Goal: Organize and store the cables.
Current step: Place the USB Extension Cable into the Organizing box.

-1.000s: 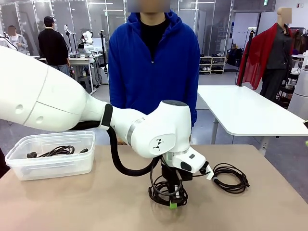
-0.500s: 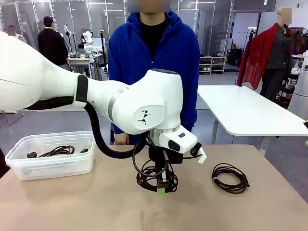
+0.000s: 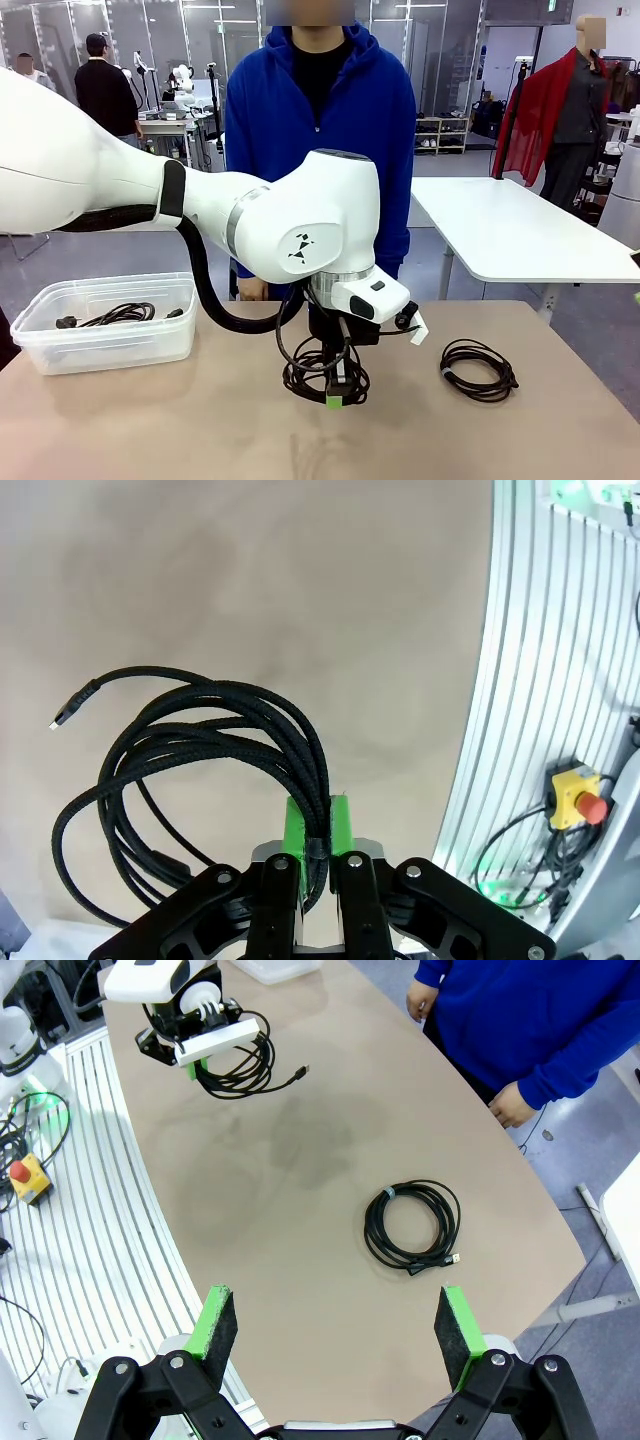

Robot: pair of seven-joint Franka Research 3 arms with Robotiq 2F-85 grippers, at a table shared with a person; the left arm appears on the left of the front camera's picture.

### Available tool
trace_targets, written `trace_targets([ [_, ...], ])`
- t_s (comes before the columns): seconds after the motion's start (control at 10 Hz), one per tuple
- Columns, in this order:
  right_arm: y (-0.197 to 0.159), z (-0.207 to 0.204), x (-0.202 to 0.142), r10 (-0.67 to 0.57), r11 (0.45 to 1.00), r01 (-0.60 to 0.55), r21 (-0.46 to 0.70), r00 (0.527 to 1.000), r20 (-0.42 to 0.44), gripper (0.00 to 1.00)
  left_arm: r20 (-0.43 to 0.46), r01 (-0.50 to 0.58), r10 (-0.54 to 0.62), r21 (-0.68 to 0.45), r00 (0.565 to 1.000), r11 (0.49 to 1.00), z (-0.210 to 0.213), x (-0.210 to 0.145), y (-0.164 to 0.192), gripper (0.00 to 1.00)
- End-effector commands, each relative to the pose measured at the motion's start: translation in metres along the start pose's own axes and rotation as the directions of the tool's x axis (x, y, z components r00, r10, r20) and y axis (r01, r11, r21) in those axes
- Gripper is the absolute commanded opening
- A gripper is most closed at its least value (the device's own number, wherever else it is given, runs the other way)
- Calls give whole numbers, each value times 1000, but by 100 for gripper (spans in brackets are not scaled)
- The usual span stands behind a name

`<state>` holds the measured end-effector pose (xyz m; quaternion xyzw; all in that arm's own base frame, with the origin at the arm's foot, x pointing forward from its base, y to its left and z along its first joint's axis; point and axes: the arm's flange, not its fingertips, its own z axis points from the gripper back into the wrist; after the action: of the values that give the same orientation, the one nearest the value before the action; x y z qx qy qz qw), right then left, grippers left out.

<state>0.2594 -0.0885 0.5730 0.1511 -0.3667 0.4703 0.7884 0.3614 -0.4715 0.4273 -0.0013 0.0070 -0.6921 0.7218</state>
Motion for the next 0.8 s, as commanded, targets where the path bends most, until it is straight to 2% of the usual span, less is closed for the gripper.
trace_targets([
  [0.0,0,0,-1,1,1000,-1,0,1000,0,100,11,6,-6,13,1000,1000,3,3,1,1],
  [0.1,0,0,-1,1,1000,-1,0,1000,0,100,0,0,0,0,1000,1000,0,0,0,11],
  [0.2,0,0,-1,1,1000,-1,0,1000,0,100,-54,65,-62,54,997,996,2,4,-20,11],
  [0.3,0,0,-1,1,1000,-1,0,1000,0,100,-71,70,-63,93,996,993,20,-9,-25,11],
  [0.4,0,0,-1,1,1000,-1,0,1000,0,100,-63,91,-87,74,994,993,35,-26,-26,11],
  [0.6,0,0,-1,1,1000,-1,0,1000,0,100,-100,208,-198,98,975,973,60,-54,-32,11],
  [0.7,0,0,-1,1,1000,-1,0,1000,0,100,-78,218,-210,110,975,970,73,-73,-30,11],
])
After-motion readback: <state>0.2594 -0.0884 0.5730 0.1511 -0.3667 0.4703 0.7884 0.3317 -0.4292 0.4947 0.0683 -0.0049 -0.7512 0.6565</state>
